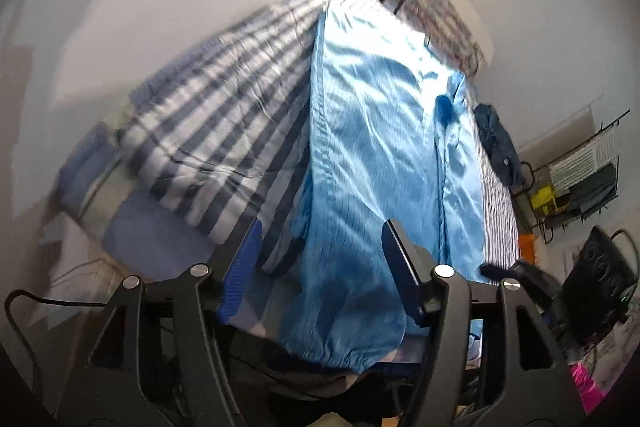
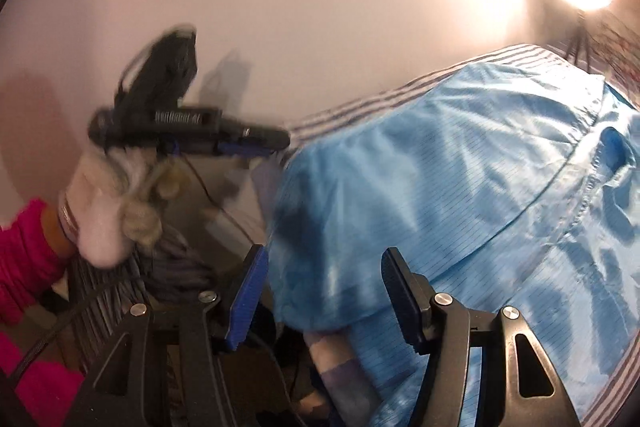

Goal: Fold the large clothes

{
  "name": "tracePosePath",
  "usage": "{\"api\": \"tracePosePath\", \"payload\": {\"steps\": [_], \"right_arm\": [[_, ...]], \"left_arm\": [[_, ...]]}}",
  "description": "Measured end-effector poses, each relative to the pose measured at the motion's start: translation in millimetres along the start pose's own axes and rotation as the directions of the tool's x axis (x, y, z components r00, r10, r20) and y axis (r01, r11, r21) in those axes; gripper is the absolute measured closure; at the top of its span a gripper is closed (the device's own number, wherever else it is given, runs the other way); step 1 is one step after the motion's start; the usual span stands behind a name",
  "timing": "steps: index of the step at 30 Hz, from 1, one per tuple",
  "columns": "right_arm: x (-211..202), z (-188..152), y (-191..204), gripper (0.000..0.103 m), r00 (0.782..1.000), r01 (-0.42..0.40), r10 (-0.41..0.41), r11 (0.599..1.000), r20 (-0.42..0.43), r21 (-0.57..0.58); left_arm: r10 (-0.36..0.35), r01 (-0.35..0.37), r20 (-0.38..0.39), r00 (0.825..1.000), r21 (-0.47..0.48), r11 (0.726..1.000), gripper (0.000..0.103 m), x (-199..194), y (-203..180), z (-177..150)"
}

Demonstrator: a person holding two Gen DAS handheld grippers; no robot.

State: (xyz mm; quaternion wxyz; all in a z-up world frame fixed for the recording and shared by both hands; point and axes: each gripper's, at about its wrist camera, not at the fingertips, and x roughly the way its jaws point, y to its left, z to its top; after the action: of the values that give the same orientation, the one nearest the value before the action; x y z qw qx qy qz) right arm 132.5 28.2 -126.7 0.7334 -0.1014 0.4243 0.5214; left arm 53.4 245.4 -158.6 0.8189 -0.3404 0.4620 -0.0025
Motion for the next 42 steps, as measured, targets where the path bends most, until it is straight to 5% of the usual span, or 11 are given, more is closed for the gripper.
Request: {"api": "tracePosePath", "payload": {"steps": [6, 8, 9, 10, 16, 24, 30, 36, 42], "right_arm": [[-28.2, 20.7, -51.5, 0.04, 0.996, 0.006, -0.022, 0.985, 0.09, 0.172], [-32.4, 30.8, -61.1, 0.04, 0.993, 0.018, -0.043, 0.977, 0.111, 0.213], [-35.2, 37.0, -69.3, 0.039, 0.991, 0.028, -0.057, 0.972, 0.12, 0.234], [-37.6, 43.9, -78.5, 0.037, 0.989, 0.034, -0.069, 0.966, 0.129, 0.258], [-16.7, 89.7, -124.3, 0.031, 0.991, 0.001, -0.055, 0.918, 0.124, 0.398], [84.8, 161.1, -154.2, 0.03, 1.0, 0.009, -0.003, 0.873, -0.013, 0.487], [153.5, 190.7, -159.1, 0.03, 0.991, 0.104, -0.047, 0.868, -0.129, 0.485], [197.4, 211.5, -145.6, 0.03, 0.964, 0.206, -0.12, 0.902, -0.239, 0.379], [235.3, 209.3, -136.1, 0.037, 0.893, 0.354, -0.246, 0.902, -0.377, 0.249]], "left_arm": [[0.084, -0.078, -0.08, 0.993, 0.075, 0.994, 0.04, 47.0, -17.9, 6.5], [0.075, -0.066, -0.111, 0.991, 0.084, 0.994, 0.062, 58.1, -21.6, 2.8], [0.083, -0.071, -0.117, 0.99, 0.1, 0.992, 0.09, 61.0, -24.2, 1.4], [0.097, -0.082, -0.113, 0.989, 0.133, 0.988, 0.094, 63.0, -30.6, -1.2], [0.069, -0.072, 0.019, 0.997, 0.251, 0.965, 0.096, 37.3, -63.2, -6.5], [0.064, -0.075, 0.046, 0.997, 0.308, 0.949, 0.096, 37.0, -82.5, -9.7], [0.074, -0.088, 0.055, 0.996, 0.341, 0.936, 0.097, 41.0, -91.8, -7.4], [0.083, -0.096, 0.051, 0.995, 0.358, 0.929, 0.097, 51.0, -101.1, -6.0], [0.086, -0.105, 0.064, 0.994, 0.391, 0.914, 0.097, 54.5, -112.0, -9.5]]}}
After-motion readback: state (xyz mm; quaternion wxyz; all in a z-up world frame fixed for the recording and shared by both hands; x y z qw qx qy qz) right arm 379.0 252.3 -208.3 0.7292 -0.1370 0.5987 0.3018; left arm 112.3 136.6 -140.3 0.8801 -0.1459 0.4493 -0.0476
